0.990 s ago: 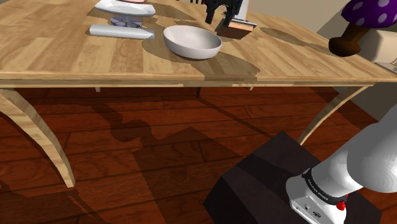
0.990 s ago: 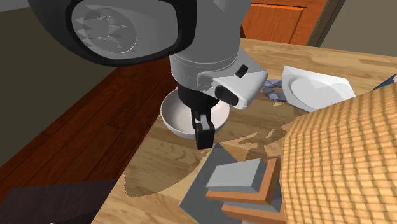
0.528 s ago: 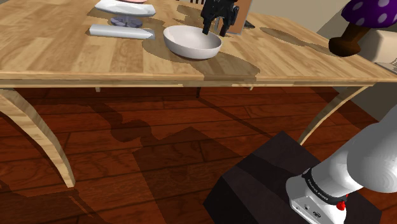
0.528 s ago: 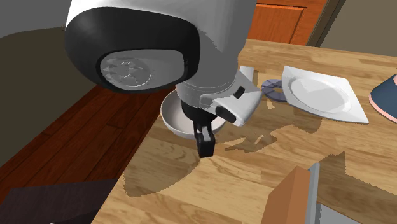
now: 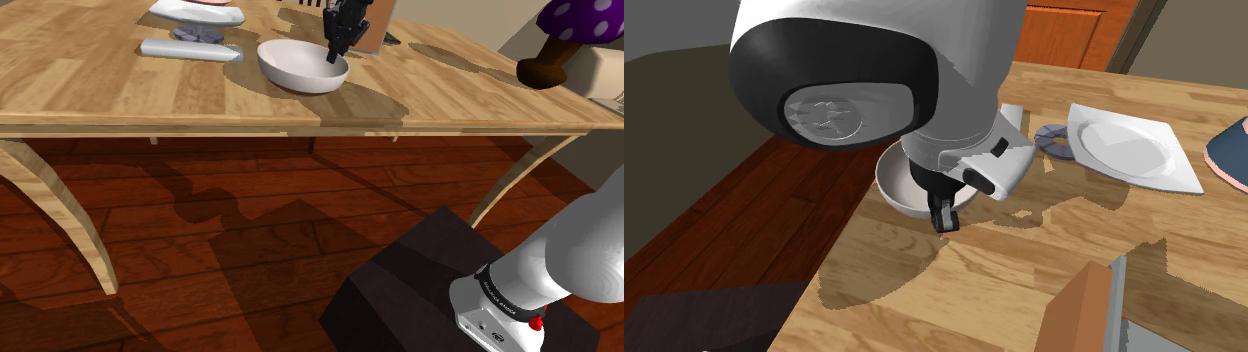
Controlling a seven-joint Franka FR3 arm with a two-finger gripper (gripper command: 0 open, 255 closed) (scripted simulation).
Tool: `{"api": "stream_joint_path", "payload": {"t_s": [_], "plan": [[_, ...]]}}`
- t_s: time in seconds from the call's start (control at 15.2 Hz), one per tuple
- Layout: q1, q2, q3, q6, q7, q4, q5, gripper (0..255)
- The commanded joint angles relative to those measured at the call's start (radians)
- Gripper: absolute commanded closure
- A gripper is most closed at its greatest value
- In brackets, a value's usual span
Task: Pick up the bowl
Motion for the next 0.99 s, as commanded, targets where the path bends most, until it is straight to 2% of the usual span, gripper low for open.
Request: {"api": "stream_joint_path", "payload": {"t_s": [0.0, 0.2, 0.92], "plan": [[0.0, 0.0, 0.0, 0.0, 0.0, 0.0, 0.0, 255], [0.0, 0.005, 0.0, -0.014, 0.002, 0.018, -0.001, 255], [0.004, 0.057, 0.002, -0.18, 0.031, 0.237, -0.009, 255]]}}
